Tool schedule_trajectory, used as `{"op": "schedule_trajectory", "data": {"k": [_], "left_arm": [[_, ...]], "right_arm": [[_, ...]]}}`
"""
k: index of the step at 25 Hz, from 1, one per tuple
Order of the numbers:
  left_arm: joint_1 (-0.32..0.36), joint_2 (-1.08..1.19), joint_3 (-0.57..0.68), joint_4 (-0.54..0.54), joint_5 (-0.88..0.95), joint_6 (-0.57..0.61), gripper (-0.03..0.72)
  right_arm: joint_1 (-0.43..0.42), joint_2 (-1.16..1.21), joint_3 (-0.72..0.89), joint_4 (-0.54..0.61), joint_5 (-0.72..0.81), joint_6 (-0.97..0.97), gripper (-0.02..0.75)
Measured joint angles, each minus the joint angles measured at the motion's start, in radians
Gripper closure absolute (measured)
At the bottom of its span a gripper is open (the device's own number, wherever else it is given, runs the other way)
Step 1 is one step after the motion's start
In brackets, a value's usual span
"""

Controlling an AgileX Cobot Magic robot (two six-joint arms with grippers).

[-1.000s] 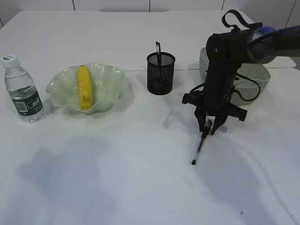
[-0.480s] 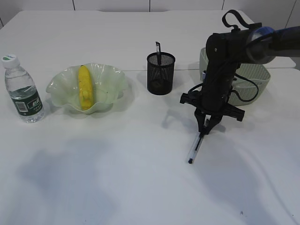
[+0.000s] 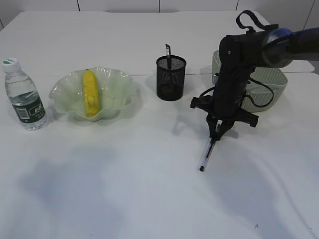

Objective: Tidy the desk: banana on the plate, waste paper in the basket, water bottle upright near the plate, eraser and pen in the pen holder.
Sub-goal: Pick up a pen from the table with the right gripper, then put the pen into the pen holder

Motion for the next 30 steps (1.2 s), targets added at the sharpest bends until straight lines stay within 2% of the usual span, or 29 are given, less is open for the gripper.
{"op": "schedule_trajectory", "data": {"k": [9,20,26,30], "left_arm": [[0.000,0.000,0.000,0.000,0.000,0.000,0.312],[0.000,0.000,0.000,0.000,0.000,0.000,0.312],[0.000,0.000,0.000,0.000,0.002,0.000,0.312],[0.000,0.000,0.000,0.000,0.009,0.000,0.312]], "right_arm": [[0.000,0.008,-0.027,0.000,-0.015,-0.094,0.663],[0.000,0.018,-0.295,-0.039,-0.057,-0.259,0.663],[0.000,0.021,-0.363,-0.047,-0.107,-0.334,0.663],[0.000,0.025,-0.383,-0.047,-0.198,-0.344,0.663]]}}
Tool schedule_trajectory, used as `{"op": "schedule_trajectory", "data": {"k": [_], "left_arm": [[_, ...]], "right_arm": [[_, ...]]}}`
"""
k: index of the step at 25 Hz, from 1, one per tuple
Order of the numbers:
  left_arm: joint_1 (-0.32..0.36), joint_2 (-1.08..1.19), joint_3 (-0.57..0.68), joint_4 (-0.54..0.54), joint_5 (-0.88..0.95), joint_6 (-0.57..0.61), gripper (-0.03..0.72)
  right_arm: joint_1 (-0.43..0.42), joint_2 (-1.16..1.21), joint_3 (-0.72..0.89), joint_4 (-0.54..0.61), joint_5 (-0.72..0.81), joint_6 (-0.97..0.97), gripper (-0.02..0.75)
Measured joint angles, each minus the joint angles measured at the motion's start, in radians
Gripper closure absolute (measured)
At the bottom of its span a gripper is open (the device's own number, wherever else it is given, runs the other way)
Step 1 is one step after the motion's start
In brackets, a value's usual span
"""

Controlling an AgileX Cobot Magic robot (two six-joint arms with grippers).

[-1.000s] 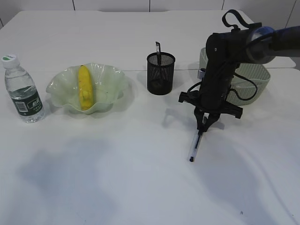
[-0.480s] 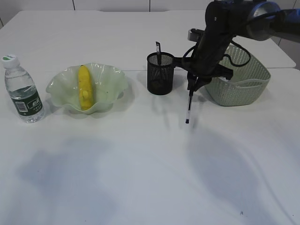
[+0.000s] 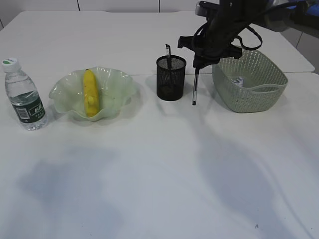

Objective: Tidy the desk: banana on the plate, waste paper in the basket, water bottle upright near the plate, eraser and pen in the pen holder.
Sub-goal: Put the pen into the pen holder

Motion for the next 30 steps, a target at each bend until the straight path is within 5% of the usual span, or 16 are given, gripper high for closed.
{"op": "schedule_trajectory", "data": {"k": [30], "left_arm": [[0.000,0.048,0.000,0.072,0.009,0.000,0.312]], "right_arm": [[0.000,0.000,0.000,-0.007,-0.686,-0.225,0.664]]}}
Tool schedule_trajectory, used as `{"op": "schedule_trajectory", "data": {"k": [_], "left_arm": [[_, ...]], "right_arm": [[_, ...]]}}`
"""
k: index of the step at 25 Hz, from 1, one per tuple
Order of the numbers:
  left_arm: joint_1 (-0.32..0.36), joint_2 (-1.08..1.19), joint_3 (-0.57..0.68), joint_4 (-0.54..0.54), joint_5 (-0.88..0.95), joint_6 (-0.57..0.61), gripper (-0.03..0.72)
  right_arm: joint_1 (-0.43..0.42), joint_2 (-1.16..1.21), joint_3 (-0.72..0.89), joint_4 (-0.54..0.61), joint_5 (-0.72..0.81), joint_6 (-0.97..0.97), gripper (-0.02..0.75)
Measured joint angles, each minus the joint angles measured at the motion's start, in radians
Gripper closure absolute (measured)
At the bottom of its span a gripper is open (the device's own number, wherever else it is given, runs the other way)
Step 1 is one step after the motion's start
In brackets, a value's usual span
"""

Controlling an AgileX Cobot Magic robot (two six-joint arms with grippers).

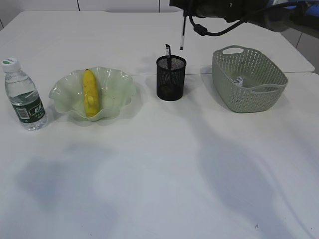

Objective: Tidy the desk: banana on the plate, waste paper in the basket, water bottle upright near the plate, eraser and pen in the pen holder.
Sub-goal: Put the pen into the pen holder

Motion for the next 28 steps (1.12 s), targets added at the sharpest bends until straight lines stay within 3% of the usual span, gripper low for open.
{"op": "schedule_trajectory", "data": {"k": [5,13,28], "left_arm": [[0.000,0.000,0.000,0.119,-0.076,0.000,0.312],[0.000,0.000,0.000,0.127,-0.143,-0.031,0.312],[0.000,0.000,0.000,0.149,-0.149,-0.033,0.313]], "right_arm": [[0.000,0.013,0.000,-0.031,-0.065,-0.004,0.664],[0.000,0.080,0.000,-0.087,-0.096,-0.006,0.664],[0.051,0.105,0.000,-0.088,-0.095,-0.006,0.664]]}}
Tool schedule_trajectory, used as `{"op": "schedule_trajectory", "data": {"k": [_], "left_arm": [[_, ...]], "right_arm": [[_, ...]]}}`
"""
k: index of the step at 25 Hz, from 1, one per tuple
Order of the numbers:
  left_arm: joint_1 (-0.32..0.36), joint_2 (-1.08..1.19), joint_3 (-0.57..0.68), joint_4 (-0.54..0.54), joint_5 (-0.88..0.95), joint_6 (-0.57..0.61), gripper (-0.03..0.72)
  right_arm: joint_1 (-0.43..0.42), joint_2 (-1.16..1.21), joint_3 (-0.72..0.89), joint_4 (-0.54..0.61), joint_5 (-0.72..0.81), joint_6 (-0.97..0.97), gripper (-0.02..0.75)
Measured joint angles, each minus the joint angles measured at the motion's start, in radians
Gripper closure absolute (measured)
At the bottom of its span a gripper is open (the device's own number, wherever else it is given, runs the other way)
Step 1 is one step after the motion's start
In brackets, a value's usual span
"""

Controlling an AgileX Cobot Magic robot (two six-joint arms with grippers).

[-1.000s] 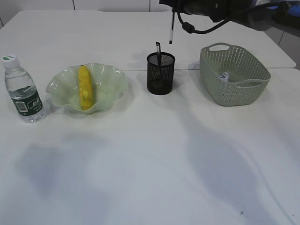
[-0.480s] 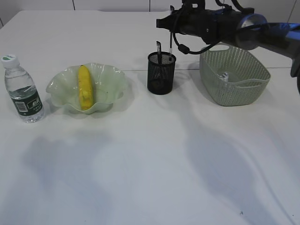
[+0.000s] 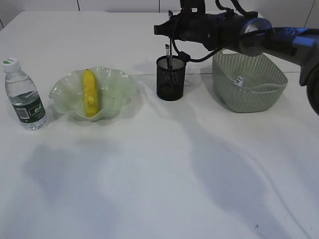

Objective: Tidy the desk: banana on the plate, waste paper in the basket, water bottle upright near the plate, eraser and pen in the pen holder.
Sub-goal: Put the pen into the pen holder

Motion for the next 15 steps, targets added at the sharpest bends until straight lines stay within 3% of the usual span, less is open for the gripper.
{"op": "schedule_trajectory", "data": {"k": [15], "left_arm": [[0.000,0.000,0.000,0.004,0.002,0.000,0.314]], "right_arm": [[0.004,0.000,0.097,-0.002,0.047,0.000,0.664]]}}
